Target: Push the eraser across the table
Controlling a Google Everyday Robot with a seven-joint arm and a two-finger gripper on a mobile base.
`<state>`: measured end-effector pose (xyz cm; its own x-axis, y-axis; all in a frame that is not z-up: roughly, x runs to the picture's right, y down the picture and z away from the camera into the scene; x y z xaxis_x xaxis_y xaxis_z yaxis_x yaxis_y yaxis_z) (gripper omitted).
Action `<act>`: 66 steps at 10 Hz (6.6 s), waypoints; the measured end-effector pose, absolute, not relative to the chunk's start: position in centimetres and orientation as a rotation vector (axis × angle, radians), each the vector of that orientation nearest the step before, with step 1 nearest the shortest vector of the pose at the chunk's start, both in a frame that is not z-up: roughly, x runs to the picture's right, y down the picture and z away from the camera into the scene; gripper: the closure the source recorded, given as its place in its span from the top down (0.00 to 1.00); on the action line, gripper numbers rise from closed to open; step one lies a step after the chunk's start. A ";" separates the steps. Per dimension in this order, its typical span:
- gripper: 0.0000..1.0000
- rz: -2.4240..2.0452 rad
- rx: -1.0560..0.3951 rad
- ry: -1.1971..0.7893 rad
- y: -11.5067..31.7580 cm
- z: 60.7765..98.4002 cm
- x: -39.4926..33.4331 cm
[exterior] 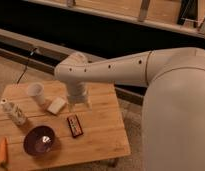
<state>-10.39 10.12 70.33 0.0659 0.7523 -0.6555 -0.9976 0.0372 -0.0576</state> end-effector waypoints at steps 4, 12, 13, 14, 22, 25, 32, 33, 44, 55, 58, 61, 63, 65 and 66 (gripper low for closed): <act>0.65 1.441 -0.589 0.524 10.1 70.3 -10.4; 0.65 1.441 -0.589 0.524 10.1 70.3 -10.4; 0.65 1.441 -0.589 0.524 10.1 70.3 -10.4; 0.65 1.441 -0.589 0.524 10.1 70.3 -10.4; 0.65 1.441 -0.589 0.524 10.1 70.3 -10.4; 0.65 1.441 -0.589 0.524 10.1 70.3 -10.4; 0.65 1.441 -0.589 0.524 10.1 70.3 -10.4; 0.65 1.441 -0.589 0.524 10.1 70.3 -10.4; 0.65 1.441 -0.589 0.524 10.1 70.3 -10.4; 0.65 1.437 -0.580 0.522 10.0 70.3 -10.3; 0.65 1.390 -0.503 0.527 9.3 70.4 -10.7; 0.65 1.346 -0.470 0.532 9.7 70.1 -12.0; 0.50 1.323 -0.473 0.524 10.3 69.8 -13.0; 0.31 1.300 -0.480 0.517 11.0 70.1 -13.9; 0.22 1.283 -0.478 0.517 11.3 70.2 -14.2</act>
